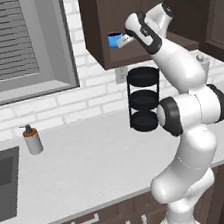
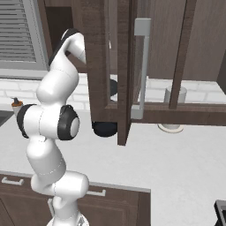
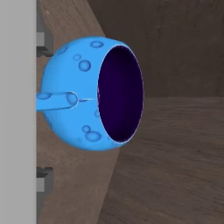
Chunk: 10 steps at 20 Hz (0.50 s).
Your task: Gather all objects into one cabinet and sort the glasses and bowls to opposite sides.
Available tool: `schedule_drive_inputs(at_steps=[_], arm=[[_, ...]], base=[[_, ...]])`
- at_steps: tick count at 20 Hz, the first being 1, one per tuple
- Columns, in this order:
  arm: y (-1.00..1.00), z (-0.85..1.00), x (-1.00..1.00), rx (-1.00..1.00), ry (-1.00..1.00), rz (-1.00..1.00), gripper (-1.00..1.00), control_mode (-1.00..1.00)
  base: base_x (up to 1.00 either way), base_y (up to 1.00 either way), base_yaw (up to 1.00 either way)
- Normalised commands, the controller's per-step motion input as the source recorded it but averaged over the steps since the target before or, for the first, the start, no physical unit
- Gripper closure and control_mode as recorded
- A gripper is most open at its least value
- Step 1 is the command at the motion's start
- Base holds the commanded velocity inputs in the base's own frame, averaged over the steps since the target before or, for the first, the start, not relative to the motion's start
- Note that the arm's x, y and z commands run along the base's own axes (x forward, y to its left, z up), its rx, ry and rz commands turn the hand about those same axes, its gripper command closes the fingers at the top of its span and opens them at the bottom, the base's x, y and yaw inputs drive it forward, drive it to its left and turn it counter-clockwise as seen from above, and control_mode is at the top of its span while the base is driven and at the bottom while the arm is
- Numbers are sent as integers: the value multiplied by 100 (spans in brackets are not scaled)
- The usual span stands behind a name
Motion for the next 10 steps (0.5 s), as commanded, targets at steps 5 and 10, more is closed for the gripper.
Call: schedule_drive_inputs(at_steps=[5, 10], arm=[[0, 0, 6, 0, 0, 0, -100, -100], [1, 0, 2, 0, 0, 0, 100, -100]], base=[[0, 0, 0], [0, 0, 0]])
